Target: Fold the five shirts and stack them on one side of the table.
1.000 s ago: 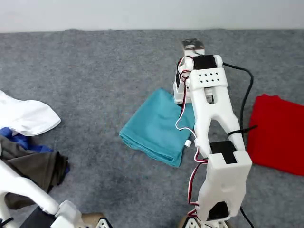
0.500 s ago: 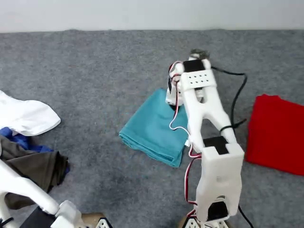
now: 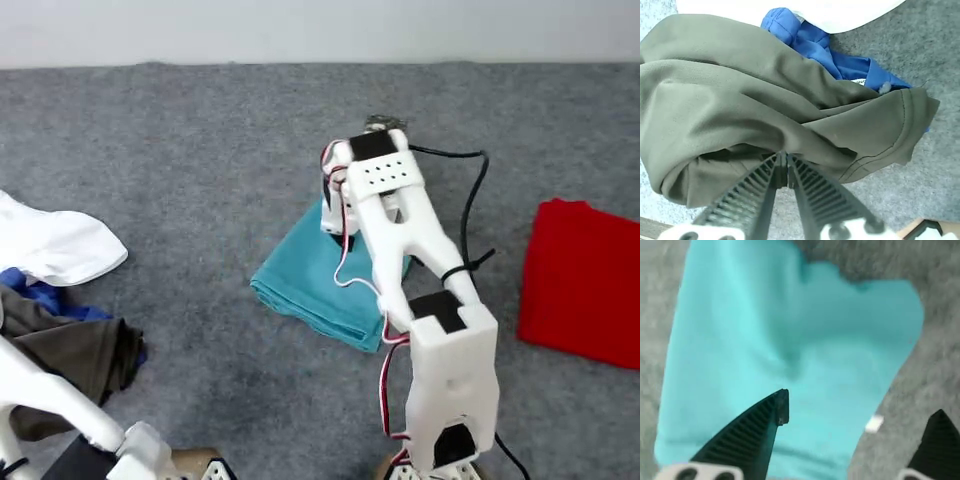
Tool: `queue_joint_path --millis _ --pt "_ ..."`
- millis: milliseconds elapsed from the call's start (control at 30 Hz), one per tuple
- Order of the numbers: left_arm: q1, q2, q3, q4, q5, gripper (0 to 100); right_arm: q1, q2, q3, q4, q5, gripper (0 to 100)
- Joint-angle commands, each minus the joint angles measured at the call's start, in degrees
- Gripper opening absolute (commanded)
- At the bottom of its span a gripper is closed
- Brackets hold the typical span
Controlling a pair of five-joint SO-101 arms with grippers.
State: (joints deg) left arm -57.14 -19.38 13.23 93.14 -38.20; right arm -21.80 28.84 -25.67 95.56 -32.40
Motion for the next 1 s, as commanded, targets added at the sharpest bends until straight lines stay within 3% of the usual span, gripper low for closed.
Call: queue_joint_path --millis 0,400,633,967 --pt "0.26 -0.18 -0.31 0.35 -0.09 2 -1.63 -6.11 -2.90 4.44 -0.62 40.0" --pt "0.18 -0.62 -0.31 0.44 -0.09 2 -3.82 -23.60 14.51 4.70 0.35 40.0" --pt "0.18 -0.62 -0.31 0.44 -0.26 2 -3.56 -33.36 32.70 -13.49 -0.35 40.0" --pt "0.18 -0.44 -0.31 0.70 -0.26 2 -3.21 -32.84 47.91 -38.90 -5.01 40.0"
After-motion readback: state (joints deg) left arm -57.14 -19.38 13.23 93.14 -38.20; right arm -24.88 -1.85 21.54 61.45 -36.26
